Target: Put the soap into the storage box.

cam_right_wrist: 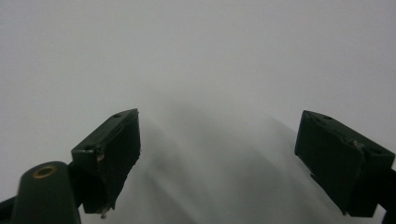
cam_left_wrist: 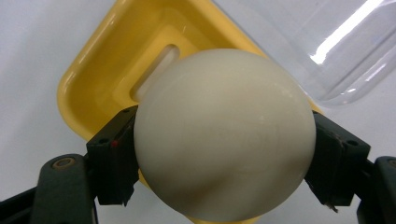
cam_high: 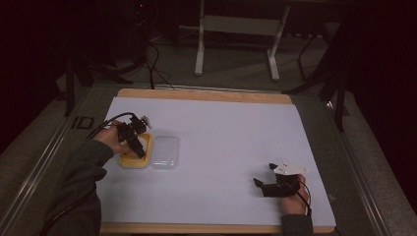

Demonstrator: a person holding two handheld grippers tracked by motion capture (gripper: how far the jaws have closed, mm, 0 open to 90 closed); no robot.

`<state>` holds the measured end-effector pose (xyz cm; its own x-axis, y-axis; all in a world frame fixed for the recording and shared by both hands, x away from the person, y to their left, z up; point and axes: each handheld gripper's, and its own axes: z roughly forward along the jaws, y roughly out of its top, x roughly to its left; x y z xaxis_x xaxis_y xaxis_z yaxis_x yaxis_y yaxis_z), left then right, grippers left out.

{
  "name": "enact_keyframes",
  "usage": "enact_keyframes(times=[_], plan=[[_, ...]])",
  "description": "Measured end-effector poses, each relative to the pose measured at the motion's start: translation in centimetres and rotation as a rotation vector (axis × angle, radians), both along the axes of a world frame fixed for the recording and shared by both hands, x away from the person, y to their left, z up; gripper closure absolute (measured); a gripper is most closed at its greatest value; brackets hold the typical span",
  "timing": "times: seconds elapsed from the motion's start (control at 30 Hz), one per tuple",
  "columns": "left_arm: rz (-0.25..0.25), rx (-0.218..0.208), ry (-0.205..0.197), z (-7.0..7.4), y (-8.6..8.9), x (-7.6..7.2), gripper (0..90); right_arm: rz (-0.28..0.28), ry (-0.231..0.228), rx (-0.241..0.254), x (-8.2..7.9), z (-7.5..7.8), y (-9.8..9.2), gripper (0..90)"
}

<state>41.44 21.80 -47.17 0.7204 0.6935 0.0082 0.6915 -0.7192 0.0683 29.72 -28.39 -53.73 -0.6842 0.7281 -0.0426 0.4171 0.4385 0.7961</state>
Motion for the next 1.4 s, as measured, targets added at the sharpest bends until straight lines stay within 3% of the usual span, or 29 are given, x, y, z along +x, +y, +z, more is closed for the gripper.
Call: enact_keyframes(times=[0.2, 0.27, 0.33, 0.57, 0.8, 1.1, 1.2, 1.4], plan=[[0.003, 0.007, 0.024, -0.9, 0.1, 0.2, 23.0, 0.000, 0.000, 0.000, 0.0, 0.0, 0.0, 14.2], [0.004, -0.016, 0.031, -1.2, 0.4, 0.2, 22.8, 0.000, 0.000, 0.000, 0.0, 0.0, 0.0, 14.2], [0.013, -0.035, 0.045, -1.7, 0.7, 0.2, 15.6, 0.001, 0.001, -0.001, 0.0, 0.0, 0.0, 14.2], [0.013, -0.059, 0.028, -1.7, 1.0, 0.1, 14.5, 0.003, 0.002, -0.005, 0.0, 0.0, 0.1, 14.2], [-0.032, -0.058, 0.019, -1.5, 1.1, -0.2, 13.9, 0.003, 0.002, -0.005, 0.0, 0.0, 0.1, 14.2], [-0.052, -0.034, -0.009, -0.8, 1.0, -0.5, 14.7, 0.007, 0.003, -0.010, 0.0, 0.0, 0.1, 14.2], [-0.067, -0.021, -0.038, -0.1, 0.8, -0.7, 14.6, 0.006, 0.004, -0.010, 0.0, 0.0, 0.1, 14.2], [-0.075, -0.033, -0.108, 1.7, 0.3, -1.1, 15.1, 0.007, 0.003, -0.011, 0.0, 0.0, 0.1, 14.2]])
